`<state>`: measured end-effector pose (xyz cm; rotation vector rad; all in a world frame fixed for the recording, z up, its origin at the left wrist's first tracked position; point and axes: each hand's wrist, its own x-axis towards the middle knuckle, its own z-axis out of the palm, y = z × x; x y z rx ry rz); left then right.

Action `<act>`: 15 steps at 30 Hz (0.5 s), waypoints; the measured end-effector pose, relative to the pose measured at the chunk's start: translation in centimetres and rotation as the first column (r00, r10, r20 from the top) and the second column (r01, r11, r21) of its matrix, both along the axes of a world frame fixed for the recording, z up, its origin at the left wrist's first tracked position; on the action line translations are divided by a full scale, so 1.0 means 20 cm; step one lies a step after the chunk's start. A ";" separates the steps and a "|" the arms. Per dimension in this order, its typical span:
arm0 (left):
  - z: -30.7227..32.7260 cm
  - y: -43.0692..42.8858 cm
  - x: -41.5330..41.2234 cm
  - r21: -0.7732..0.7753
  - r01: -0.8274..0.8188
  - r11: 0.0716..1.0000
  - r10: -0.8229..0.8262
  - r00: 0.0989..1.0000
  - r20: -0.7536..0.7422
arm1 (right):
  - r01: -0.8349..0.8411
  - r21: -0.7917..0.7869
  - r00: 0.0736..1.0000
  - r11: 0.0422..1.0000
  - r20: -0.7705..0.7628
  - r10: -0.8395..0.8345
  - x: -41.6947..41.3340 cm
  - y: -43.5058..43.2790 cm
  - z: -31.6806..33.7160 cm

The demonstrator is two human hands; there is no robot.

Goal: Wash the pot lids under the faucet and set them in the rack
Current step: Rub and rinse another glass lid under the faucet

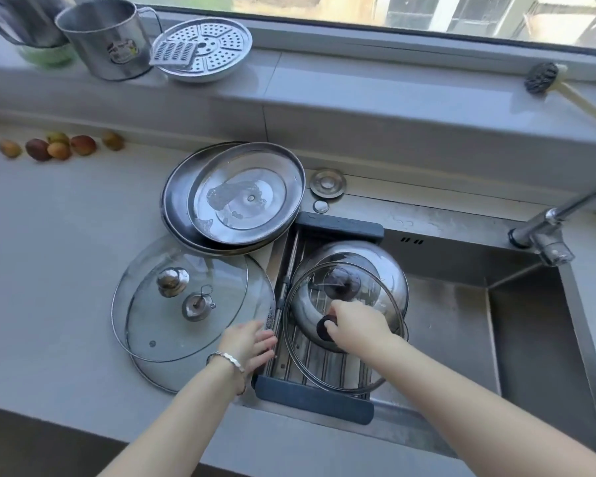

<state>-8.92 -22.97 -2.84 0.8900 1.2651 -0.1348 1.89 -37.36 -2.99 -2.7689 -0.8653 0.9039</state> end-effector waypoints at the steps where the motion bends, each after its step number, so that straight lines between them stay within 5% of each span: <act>1: 0.01 0.01 -0.01 -0.126 -0.227 0.966 0.230 0.973 0.012 | 0.011 0.021 1.000 1.000 0.013 -0.011 0.01 0.00 0.03; 4: -0.01 0.12 -0.05 -0.249 -0.598 0.762 0.621 0.783 0.020 | 0.048 0.115 0.999 0.992 0.008 -0.050 0.03 0.03 0.10; 9: -0.06 0.15 -0.11 -0.188 -0.648 0.738 0.668 0.741 0.068 | 0.080 0.172 0.996 0.982 -0.041 -0.074 -0.01 0.01 0.16; 15: -0.07 0.20 -0.12 -0.265 -0.787 0.558 0.830 0.520 0.202 | 0.095 0.189 0.991 0.977 -0.111 -0.075 -0.07 -0.07 0.16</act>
